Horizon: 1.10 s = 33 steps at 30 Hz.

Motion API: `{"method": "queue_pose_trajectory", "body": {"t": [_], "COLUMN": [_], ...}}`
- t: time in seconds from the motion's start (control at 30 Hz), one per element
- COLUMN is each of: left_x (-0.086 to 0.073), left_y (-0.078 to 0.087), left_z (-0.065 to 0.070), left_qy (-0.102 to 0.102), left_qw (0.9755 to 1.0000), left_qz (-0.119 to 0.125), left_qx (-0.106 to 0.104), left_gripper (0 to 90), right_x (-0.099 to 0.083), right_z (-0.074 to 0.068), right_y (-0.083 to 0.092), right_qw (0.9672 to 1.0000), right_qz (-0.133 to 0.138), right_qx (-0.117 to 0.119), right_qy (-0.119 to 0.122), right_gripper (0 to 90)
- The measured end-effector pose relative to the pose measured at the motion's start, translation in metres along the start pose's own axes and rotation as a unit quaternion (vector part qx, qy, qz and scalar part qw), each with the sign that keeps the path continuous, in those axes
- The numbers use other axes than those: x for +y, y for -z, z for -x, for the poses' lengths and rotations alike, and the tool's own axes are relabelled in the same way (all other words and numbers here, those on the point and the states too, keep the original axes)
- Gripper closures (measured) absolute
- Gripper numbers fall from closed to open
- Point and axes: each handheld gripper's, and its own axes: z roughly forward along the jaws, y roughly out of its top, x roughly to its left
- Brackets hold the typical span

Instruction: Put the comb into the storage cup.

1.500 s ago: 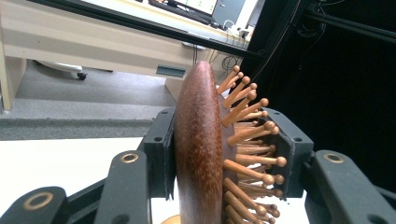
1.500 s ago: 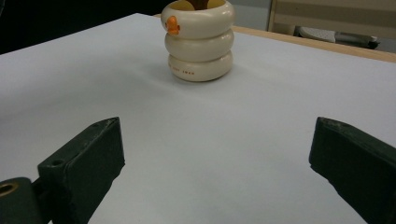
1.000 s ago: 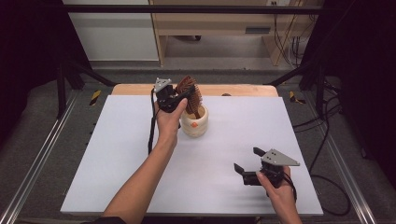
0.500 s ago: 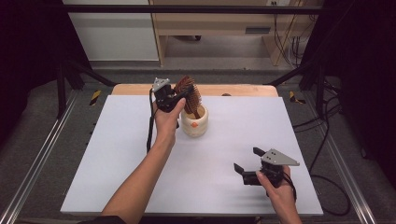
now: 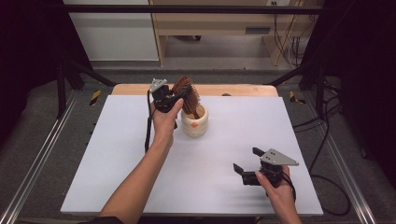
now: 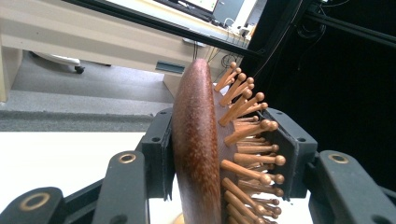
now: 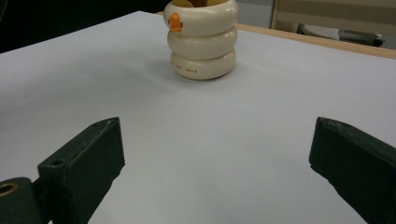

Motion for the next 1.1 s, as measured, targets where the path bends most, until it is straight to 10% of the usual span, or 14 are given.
{"method": "queue_pose_trajectory", "body": {"t": [1.1], "left_x": [-0.002], "left_y": [0.004], "left_z": [-0.011], "left_qy": [0.021], "left_qw": [0.9998], "left_qz": [0.001], "left_qx": [0.006], "left_gripper": [47.7], "right_x": [0.0], "right_z": [0.0], "right_y": [-0.001], "right_qw": [1.0], "right_qz": [-0.001], "right_qx": [0.0], "right_qy": [0.003], "right_gripper": [3.7]}}
